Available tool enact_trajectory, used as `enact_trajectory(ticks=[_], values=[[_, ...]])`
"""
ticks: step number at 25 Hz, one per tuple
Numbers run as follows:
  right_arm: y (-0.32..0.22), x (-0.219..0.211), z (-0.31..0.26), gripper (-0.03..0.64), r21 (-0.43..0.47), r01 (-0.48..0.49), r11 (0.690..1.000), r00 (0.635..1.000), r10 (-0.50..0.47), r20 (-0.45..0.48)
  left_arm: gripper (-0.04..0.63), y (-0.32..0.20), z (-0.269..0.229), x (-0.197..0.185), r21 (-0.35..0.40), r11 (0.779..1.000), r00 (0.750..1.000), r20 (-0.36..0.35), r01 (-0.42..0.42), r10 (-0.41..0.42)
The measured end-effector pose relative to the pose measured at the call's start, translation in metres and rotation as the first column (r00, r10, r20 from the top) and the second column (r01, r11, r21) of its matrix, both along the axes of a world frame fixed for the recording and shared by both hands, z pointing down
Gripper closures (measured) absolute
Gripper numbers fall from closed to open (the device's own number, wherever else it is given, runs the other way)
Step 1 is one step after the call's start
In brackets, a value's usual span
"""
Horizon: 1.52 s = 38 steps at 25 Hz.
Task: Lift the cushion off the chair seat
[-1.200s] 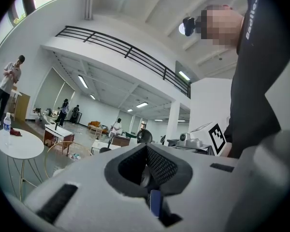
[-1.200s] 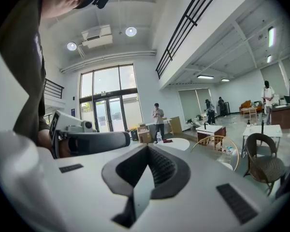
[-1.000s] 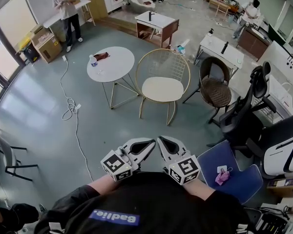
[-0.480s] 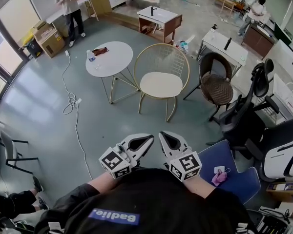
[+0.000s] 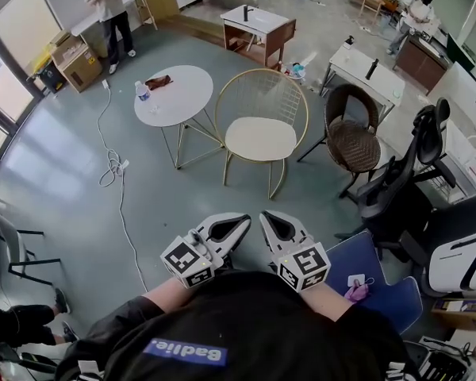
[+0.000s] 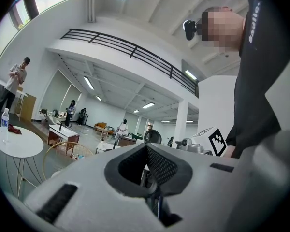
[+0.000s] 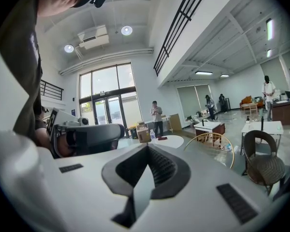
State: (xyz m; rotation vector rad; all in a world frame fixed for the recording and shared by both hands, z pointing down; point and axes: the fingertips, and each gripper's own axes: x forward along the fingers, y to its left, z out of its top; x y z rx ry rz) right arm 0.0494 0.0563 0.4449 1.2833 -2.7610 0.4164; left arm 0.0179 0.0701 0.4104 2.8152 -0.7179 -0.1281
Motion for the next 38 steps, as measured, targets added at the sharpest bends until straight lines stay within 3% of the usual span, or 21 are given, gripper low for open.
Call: enact_trajectory(ticks=[6,18,25,31,38], values=[[-0.053,-0.012,0.002,0.592,-0.004,-0.022,1.0,0.999,0.022,-0.025,0.583,-0.058,-0.002,-0.012,-0.001,1.0,0.999,-0.026,-0.025,0.025],[-0.182,-0.072,-0.011,0.591,-0.037,-0.078,0.996,0.997,0.078,-0.003,0.582,-0.194,-0.016,-0.074,0.011,0.996,0.995,-0.024,-0.094,0.094],[-0.235,-0.088,-0.013,0.591,-0.032,-0.143,0.989,0.99,0.143,0.001,0.581,-0.248,-0.02,-0.099,0.017,0.99,0.989,-0.046,-0.141,0.142],[-0.256,-0.069,-0.007,0.591,-0.038,-0.175,0.984,0.984,0.176,0.005,0.581,-0.272,-0.013,-0.093,-0.011,0.991,0.99,-0.053,-0.134,0.133],[-0.27,-0.036,0.023,0.591,-0.103,-0.156,0.982,0.987,0.16,0.031,0.582,-0.289,0.005,-0.061,-0.061,0.993,0.995,-0.037,-0.097,0.095]])
